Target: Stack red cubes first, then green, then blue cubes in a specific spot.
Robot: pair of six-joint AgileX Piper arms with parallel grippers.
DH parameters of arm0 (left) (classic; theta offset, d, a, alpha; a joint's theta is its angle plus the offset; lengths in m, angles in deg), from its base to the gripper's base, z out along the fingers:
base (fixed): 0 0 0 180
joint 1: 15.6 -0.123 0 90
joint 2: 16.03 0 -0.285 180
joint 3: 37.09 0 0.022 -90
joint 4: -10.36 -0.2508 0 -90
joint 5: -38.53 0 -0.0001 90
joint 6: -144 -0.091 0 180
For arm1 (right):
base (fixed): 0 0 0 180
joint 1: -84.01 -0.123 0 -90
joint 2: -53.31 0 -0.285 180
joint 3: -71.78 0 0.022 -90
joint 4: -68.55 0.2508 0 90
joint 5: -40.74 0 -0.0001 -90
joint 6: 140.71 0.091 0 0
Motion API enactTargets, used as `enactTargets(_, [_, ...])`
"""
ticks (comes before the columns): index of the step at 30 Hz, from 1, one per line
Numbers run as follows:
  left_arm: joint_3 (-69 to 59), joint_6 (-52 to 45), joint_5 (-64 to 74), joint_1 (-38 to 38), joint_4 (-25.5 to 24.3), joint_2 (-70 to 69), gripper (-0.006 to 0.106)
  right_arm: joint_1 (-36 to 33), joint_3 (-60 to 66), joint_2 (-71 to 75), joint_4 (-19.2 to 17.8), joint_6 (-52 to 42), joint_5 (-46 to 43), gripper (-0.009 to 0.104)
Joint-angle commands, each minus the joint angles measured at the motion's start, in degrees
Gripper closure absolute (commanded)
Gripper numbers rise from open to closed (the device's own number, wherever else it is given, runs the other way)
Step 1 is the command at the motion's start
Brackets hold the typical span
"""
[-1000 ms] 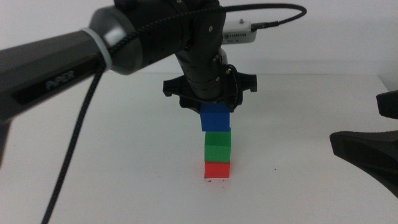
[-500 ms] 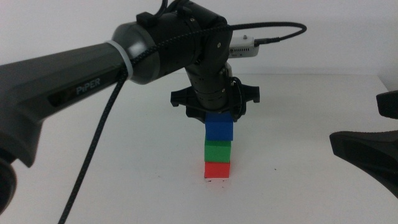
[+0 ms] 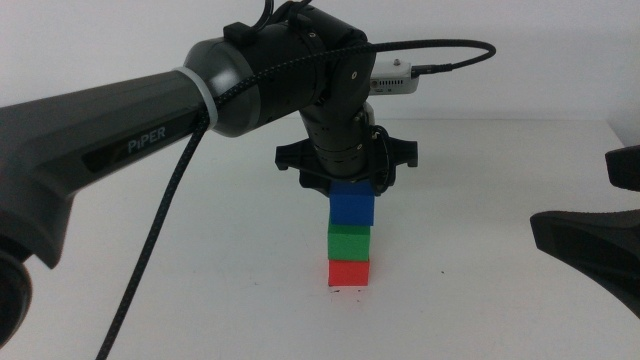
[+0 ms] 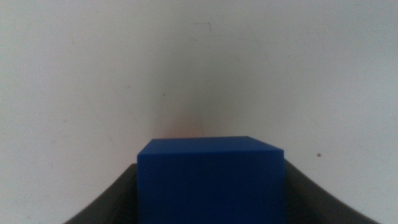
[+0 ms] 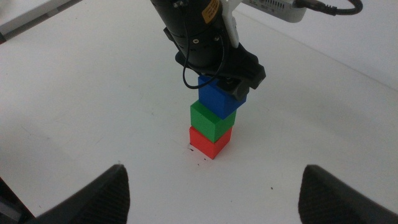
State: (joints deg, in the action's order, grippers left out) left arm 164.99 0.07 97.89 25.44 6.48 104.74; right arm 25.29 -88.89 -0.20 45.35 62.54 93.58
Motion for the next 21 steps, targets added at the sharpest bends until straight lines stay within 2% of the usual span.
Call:
enactTargets(1, [-0.3,0.2,2.3,0.1,-0.6,0.8,0.102,-0.1,0.2,0.3,-0.5,-0.2,-0.2,0.002])
enactTargets(10, [-0.3,-0.3,4.2,0.1,0.1,0.8,0.101,-0.1,0.2,0.3,-0.5,-0.2,-0.2,0.002])
enactTargets(13, [-0.3,-0.3,4.2,0.1,1.5,0.8,0.088,-0.1,0.2,0.3,-0.5,-0.2,-0.2,0.002])
enactTargets(14, [-0.3,-1.1,4.2,0.1,1.8,0.8,0.077,-0.1,0.2,0.3,-0.5,-0.2,-0.2,0.002])
enactTargets(18, [-0.3,-1.7,4.2,0.1,1.8,0.8,0.046,-0.1,0.2,0.3,-0.5,-0.2,-0.2,0.002])
enactTargets(19, [-0.3,-2.2,4.2,0.1,1.9,0.8,0.022,-0.1,0.2,0.3,-0.5,-0.2,-0.2,0.002])
enactTargets(21, [-0.1,-3.7,4.7,0.1,2.3,0.8,0.007,-0.1,0.2,0.3,-0.5,-0.2,-0.2,0.002])
